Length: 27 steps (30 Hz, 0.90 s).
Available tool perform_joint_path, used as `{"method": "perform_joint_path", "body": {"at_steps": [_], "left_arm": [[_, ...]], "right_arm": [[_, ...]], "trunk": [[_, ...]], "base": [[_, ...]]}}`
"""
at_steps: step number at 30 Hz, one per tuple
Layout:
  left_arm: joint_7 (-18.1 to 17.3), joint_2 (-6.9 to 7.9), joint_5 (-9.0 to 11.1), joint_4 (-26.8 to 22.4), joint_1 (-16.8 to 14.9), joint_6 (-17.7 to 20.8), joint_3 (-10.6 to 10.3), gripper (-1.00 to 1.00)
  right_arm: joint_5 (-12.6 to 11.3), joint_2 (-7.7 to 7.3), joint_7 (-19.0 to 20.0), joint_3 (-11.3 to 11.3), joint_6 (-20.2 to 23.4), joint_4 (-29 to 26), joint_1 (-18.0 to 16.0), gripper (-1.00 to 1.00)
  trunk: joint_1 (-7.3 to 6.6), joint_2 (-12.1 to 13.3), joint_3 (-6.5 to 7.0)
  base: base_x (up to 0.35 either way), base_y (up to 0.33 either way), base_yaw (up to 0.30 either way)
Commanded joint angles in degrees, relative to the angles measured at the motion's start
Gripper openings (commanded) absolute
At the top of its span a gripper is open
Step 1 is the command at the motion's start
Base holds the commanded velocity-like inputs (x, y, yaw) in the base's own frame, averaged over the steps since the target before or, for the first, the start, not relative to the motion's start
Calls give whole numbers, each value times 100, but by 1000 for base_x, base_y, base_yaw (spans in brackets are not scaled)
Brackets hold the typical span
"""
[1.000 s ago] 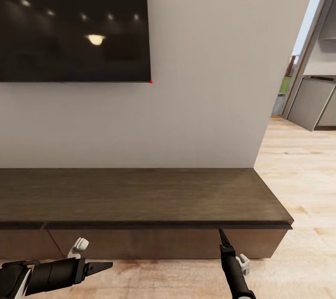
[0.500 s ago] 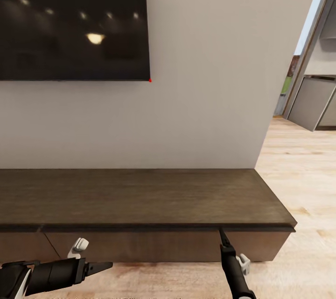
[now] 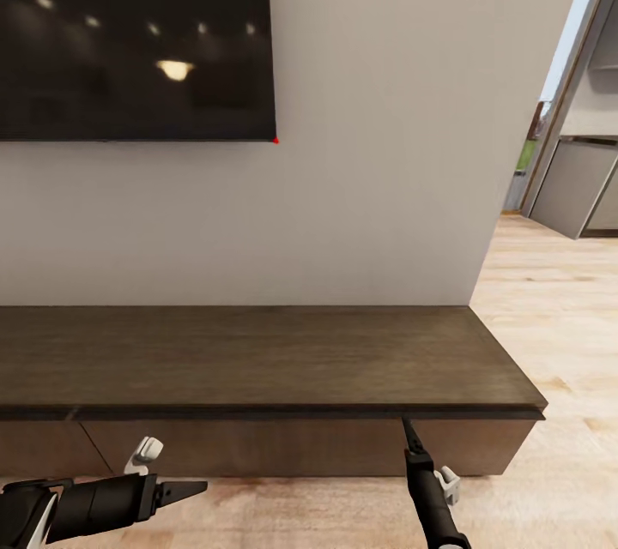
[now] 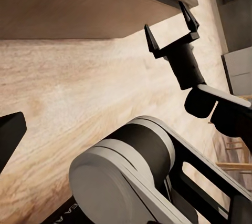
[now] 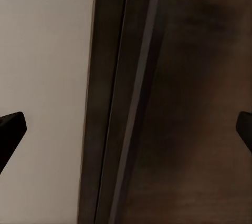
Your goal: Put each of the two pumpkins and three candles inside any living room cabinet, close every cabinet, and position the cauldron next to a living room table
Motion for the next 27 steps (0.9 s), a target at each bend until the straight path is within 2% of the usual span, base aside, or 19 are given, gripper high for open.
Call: {"method": "perform_joint_path", "body": {"at_steps": [1, 14, 27], "left_arm": [[1, 0, 0, 0, 1, 0, 1, 100], [6, 0, -29, 0, 2, 0, -4, 100], [6, 0, 0, 0, 2, -1, 6, 100]], "right_arm": [[0, 0, 0, 0, -1, 0, 0, 100], [2, -2, -8, 0, -24, 0, 0, 100], [2, 5, -9, 0, -10, 0, 1, 100]], "trunk": [[0, 0, 0], [0, 0, 0], [0, 0, 0]], "base": [[7, 0, 0], [139, -7, 0], [17, 0, 0]]}}
